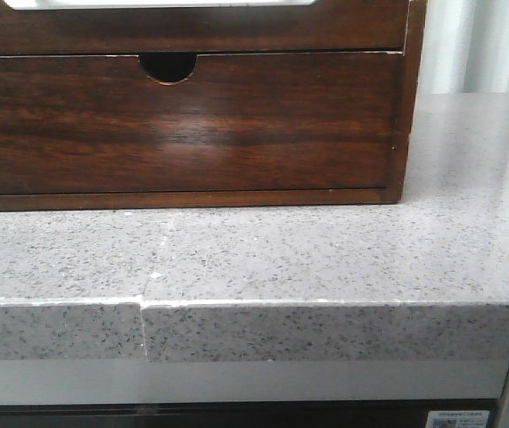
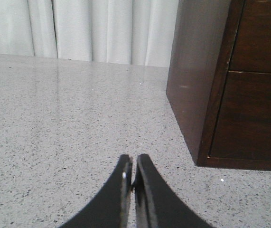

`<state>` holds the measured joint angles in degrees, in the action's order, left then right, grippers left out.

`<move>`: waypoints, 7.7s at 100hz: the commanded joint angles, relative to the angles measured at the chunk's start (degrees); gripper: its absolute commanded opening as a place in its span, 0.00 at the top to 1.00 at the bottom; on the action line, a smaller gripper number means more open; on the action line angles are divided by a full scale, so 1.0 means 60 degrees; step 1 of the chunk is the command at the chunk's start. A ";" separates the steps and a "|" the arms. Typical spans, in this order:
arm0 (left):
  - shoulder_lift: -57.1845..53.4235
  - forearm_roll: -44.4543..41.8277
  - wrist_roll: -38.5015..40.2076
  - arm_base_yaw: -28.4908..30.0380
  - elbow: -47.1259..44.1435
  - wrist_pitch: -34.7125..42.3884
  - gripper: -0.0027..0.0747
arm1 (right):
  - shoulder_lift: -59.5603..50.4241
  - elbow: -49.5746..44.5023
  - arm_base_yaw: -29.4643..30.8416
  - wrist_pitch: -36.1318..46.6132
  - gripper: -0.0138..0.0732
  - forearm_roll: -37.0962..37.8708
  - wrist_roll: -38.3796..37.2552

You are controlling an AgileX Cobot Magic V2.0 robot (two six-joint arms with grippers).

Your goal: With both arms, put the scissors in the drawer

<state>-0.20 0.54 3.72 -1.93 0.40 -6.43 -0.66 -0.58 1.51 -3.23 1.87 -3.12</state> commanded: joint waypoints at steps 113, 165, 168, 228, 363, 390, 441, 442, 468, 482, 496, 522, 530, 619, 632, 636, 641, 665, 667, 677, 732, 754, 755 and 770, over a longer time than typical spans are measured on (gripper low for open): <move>-0.0295 0.0094 0.0087 -0.0002 0.0815 0.1660 0.99 | -0.0159 0.1188 0.0030 -0.0369 0.92 -0.0101 0.0041; 0.2642 0.0075 0.0044 -0.0002 0.5461 -0.2421 0.99 | 0.3356 0.5274 0.0030 -0.3956 0.92 0.0064 0.0189; 0.2806 0.0075 0.0044 -0.0002 0.5592 -0.2569 0.99 | 0.3602 0.5424 0.0030 -0.4082 0.92 0.0064 0.0189; 0.3442 0.0097 0.0044 -0.0002 0.5717 -0.2583 0.99 | 0.4451 0.5666 0.0030 -0.3829 0.92 0.0064 0.0189; 0.3843 0.6655 0.0044 -0.0002 0.5038 -0.1896 0.26 | 0.4451 0.5666 0.0030 -0.3528 0.17 0.0011 0.0189; 0.5175 0.8870 -0.0794 -0.0002 0.5023 -0.2663 0.31 | 0.4451 0.5666 0.0030 -0.3528 0.17 -0.0002 0.0189; 0.7829 1.6814 -0.8072 -0.0002 0.5056 -0.5277 0.45 | 0.4451 0.5592 0.0030 -0.3527 0.17 -0.0027 0.0189; 0.7909 1.6950 -0.8194 -0.0002 0.5056 -0.5383 0.45 | 0.4451 0.5592 0.0030 -0.3528 0.17 -0.0027 0.0189; 0.9569 1.7748 -0.9016 -0.0002 0.5483 -0.6994 0.45 | 0.4451 0.5592 0.0030 -0.3528 0.17 -0.0072 0.0189; 1.0251 1.7748 -0.9109 -0.0002 0.5910 -0.7434 0.46 | 0.4451 0.5592 0.0030 -0.3528 0.17 -0.0072 0.0189; 1.0746 1.7748 -0.9207 -0.0002 0.6325 -0.7794 0.46 | 0.4451 0.5592 0.0030 -0.3528 0.17 -0.0072 0.0189; 1.1443 1.7748 -0.9207 -0.0525 0.6884 -0.7774 0.47 | 0.4451 0.5592 0.0030 -0.3528 0.17 -0.0072 0.0189; 1.1594 1.7748 -0.9282 -0.0686 0.7027 -0.7774 0.47 | 0.4451 0.5592 0.0030 -0.3528 0.17 -0.0072 0.0189; 1.1613 1.7331 -0.9465 -0.0669 0.7061 -0.7793 0.89 | 0.4451 0.5592 0.0030 -0.3544 0.17 -0.0072 0.0189; 1.1253 1.7287 -0.9465 -0.0669 0.6775 -0.7821 0.94 | 0.4451 0.5592 0.0030 -0.3544 0.17 -0.0072 0.0189; 1.1061 1.7240 -0.9465 -0.0669 0.6616 -0.7807 0.94 | 0.4451 0.5592 0.0030 -0.3544 0.17 -0.0072 0.0189; 1.0802 1.7236 -0.9465 -0.0669 0.6390 -0.7807 0.96 | 0.4451 0.5592 0.0030 -0.3544 0.17 -0.0072 0.0189; 0.9201 1.7162 -0.9465 -0.0669 0.4912 -0.7820 0.98 | 0.4451 0.5592 0.0030 -0.3544 0.17 -0.0072 0.0189; 0.9056 1.7161 -0.9465 -0.0669 0.4826 -0.7841 0.98 | 0.4451 0.5592 0.0030 -0.3544 0.17 -0.0072 0.0189; 0.8386 1.7161 -0.9465 -0.0669 0.4198 -0.7860 0.98 | 0.4451 0.5592 0.0030 -0.3544 0.17 -0.0072 0.0189; 0.6844 1.7140 -0.9364 -0.0669 0.3172 -0.7860 0.88 | 0.4451 0.5592 0.0030 -0.3544 0.17 -0.0072 0.0189; 0.6844 1.7143 -0.9364 -0.0669 0.3172 -0.7782 0.57 | 0.4451 0.5592 0.0030 -0.3544 0.17 -0.0072 0.0189; 0.6844 1.7143 -0.9364 -0.0669 0.3172 -0.7782 0.55 | 0.4451 0.5592 0.0030 -0.3544 0.17 -0.0072 0.0189; 0.6844 1.6948 -0.9364 -0.0669 0.3172 -0.7736 0.38 | 0.4451 0.5592 0.0030 -0.3544 0.17 -0.0072 0.0189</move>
<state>40.89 100.35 -51.81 -5.74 18.06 -50.58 25.33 31.31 1.51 -29.11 1.38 -2.64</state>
